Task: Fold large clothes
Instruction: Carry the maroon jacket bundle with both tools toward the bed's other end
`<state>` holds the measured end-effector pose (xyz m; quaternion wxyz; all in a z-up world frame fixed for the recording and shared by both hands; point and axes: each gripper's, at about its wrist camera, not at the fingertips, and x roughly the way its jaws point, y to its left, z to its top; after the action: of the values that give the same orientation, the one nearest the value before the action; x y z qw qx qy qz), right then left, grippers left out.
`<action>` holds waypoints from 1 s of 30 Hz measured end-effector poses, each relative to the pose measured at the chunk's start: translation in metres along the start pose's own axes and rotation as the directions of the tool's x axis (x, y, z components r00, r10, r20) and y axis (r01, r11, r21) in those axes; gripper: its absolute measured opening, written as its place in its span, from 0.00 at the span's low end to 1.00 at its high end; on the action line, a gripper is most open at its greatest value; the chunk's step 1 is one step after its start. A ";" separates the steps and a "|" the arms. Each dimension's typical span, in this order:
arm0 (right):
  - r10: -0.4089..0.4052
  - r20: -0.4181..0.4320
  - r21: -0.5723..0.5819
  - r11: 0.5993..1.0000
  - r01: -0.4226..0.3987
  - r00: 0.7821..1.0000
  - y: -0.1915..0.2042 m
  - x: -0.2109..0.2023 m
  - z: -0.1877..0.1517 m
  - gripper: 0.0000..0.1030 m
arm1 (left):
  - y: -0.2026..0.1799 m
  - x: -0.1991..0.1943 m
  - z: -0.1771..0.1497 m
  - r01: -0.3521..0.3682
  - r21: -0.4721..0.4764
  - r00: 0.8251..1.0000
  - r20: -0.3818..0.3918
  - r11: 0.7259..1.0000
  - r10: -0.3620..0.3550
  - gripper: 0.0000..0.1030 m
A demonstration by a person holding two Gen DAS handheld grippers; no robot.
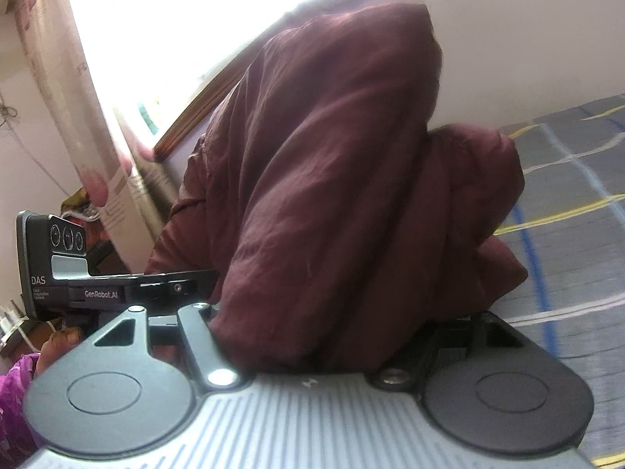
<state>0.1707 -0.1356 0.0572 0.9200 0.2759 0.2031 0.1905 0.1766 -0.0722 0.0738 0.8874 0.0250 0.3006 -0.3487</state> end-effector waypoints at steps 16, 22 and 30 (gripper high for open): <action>0.135 -0.065 -0.059 0.989 -0.139 0.989 0.072 0.080 -0.004 0.67 | 0.080 -0.078 -0.001 -0.155 -0.087 0.985 0.061 0.984 0.160 1.00; 0.173 -0.085 -0.076 0.981 -0.179 0.981 0.096 0.110 -0.001 0.67 | 0.108 -0.097 0.001 -0.205 -0.119 0.973 0.079 0.971 0.215 1.00; 0.213 -0.116 -0.087 0.971 -0.223 0.970 0.088 0.115 -0.005 0.67 | 0.143 -0.116 -0.002 -0.257 -0.158 0.958 0.086 0.953 0.272 1.00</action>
<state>0.2448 -0.0120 0.0743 0.8939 0.2399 0.2103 0.3149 0.1996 0.1060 0.1126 0.9403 -0.0184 0.2715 -0.2045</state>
